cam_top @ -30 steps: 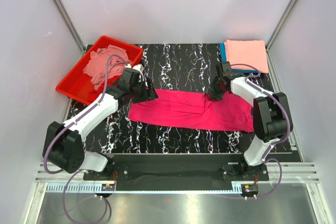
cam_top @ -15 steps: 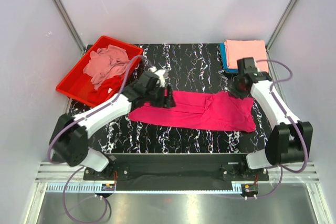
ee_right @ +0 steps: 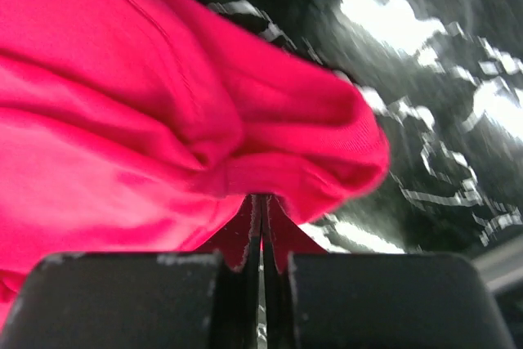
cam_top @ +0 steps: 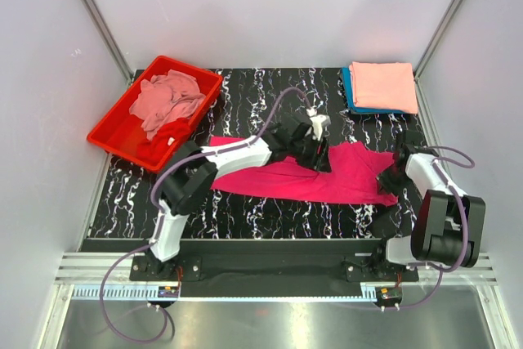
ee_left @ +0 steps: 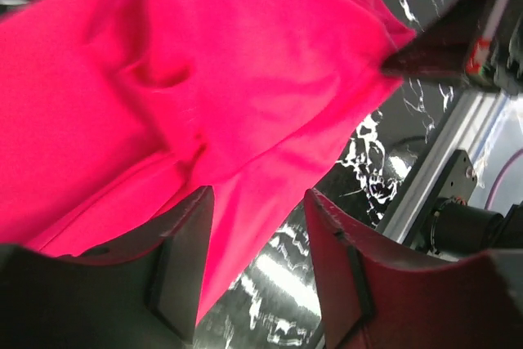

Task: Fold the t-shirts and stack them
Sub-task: Fold the tshirt

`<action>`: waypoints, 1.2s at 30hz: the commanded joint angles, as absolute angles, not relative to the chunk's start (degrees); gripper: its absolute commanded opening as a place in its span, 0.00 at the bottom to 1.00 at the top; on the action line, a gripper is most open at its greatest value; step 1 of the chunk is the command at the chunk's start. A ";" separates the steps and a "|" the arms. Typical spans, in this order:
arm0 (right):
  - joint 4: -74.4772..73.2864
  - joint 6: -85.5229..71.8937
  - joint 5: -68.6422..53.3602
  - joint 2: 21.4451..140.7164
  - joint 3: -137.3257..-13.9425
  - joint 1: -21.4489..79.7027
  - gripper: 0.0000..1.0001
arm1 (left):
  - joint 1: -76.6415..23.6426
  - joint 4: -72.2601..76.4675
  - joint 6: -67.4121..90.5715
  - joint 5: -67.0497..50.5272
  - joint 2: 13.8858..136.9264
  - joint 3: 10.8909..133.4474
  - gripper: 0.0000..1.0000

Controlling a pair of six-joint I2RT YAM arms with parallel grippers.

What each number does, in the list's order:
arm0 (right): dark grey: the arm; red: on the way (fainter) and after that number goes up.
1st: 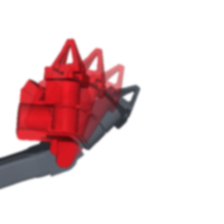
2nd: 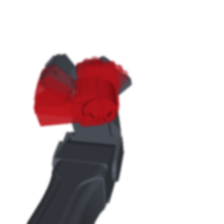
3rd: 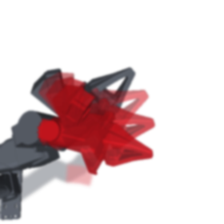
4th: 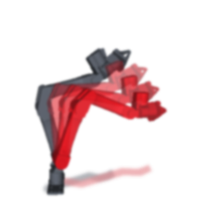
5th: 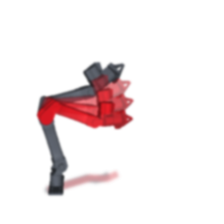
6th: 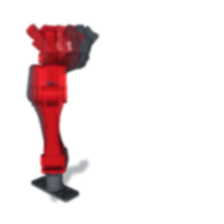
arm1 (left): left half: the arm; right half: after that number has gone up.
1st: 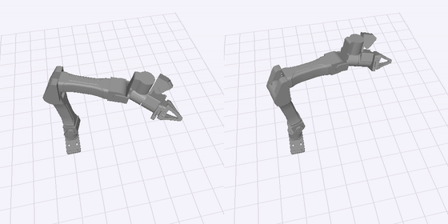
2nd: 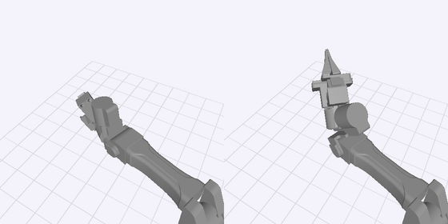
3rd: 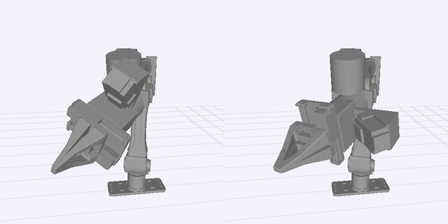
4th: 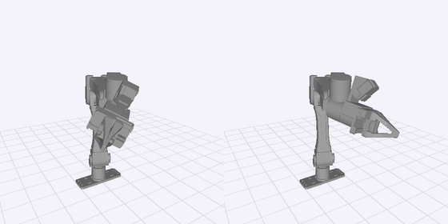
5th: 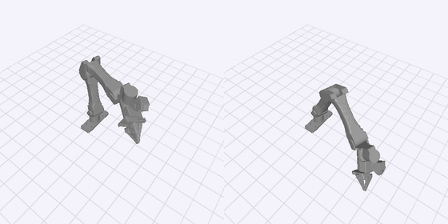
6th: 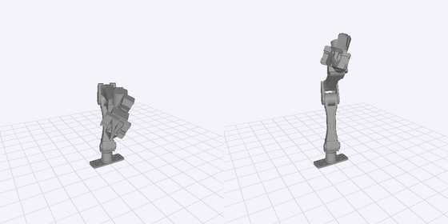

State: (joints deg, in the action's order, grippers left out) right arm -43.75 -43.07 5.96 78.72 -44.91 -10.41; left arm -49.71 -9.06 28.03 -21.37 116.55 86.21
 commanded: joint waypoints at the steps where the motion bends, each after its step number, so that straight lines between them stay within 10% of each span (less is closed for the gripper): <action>1: -36.31 -41.40 6.60 80.41 -44.83 -11.07 0.00 | -51.50 -2.40 27.15 -27.24 117.77 88.95 0.52; 17: -39.81 -43.42 12.74 81.38 -43.85 -13.01 0.02 | -50.19 0.79 31.99 -18.29 127.88 93.08 0.60; 36: -40.70 -44.38 2.56 77.15 -51.86 -13.62 0.05 | -45.62 -14.83 30.85 -10.66 105.84 82.38 0.64</action>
State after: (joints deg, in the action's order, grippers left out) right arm -41.87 -42.48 5.87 74.94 -50.87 -13.41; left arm -45.30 -9.15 33.32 -14.24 112.40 85.58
